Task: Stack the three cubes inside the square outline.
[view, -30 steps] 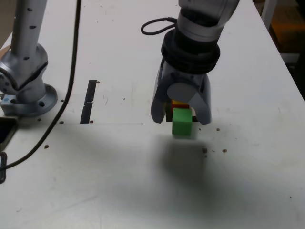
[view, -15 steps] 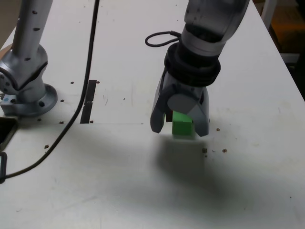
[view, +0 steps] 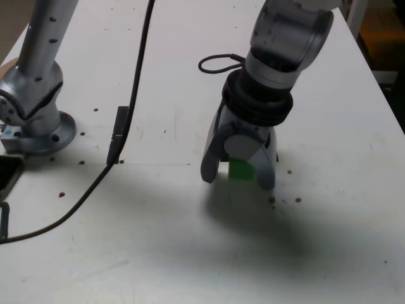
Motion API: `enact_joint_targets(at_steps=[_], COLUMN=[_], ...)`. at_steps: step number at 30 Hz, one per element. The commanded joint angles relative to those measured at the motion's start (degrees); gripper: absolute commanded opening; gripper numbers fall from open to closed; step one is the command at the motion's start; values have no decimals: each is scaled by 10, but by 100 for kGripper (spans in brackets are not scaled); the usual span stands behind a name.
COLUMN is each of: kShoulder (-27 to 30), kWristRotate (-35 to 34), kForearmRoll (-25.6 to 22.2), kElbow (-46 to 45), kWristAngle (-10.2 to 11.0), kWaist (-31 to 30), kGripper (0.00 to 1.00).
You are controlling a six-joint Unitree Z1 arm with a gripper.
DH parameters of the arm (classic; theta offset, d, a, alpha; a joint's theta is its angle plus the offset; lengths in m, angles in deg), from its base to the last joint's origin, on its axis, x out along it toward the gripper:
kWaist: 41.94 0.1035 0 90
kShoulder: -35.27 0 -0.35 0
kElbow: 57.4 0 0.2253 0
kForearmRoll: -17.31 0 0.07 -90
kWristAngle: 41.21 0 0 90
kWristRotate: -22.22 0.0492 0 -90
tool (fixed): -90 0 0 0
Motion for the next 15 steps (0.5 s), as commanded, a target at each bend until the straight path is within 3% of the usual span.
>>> enact_joint_targets(at_steps=[1, 15], kShoulder=[-3, -18], kWristRotate=[3, 13], kForearmRoll=[3, 32], kElbow=[-3, -13], kWristAngle=[0, -1], kWaist=[2, 7], kGripper=[76, 76])
